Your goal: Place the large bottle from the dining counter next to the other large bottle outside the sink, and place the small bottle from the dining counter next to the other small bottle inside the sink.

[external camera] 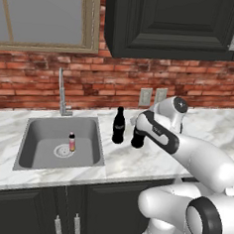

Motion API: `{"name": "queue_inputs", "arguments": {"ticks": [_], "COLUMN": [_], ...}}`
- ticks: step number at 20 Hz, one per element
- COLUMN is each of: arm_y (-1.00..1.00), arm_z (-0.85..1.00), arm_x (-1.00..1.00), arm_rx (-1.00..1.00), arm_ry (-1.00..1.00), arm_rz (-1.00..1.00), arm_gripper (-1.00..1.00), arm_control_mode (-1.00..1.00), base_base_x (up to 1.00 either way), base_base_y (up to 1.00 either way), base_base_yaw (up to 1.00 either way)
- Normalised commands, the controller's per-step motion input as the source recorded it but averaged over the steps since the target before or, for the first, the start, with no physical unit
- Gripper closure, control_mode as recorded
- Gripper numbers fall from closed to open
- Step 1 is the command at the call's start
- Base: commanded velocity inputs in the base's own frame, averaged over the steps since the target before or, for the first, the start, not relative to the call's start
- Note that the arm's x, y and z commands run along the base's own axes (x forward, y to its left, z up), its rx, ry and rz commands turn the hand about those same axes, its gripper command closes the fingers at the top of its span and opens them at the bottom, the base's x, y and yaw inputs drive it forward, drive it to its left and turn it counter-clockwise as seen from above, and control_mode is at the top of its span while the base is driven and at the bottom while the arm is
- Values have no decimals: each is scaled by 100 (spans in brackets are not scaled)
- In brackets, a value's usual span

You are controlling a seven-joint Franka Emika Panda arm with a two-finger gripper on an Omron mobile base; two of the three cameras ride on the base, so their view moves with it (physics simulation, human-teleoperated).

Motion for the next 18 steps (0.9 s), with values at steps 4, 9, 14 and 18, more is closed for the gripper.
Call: {"name": "queue_inputs", "arguments": {"ticks": [4, 9, 14, 18], "arm_y": [5, 1, 0, 0], "arm_z": [-8, -11, -19, -19], "arm_x": [0, 0, 0, 0], "arm_rx": [0, 0, 0, 0], "arm_ry": [0, 0, 0, 0], "arm_rz": [0, 0, 0, 0], "arm_gripper": [100, 100, 100, 100], "arm_control_mode": [-100, -100, -100, -100], "base_base_x": [0, 0, 0, 0], "base_base_y": [0, 0, 0, 0], "base_base_yaw": [0, 0, 0, 0]}}
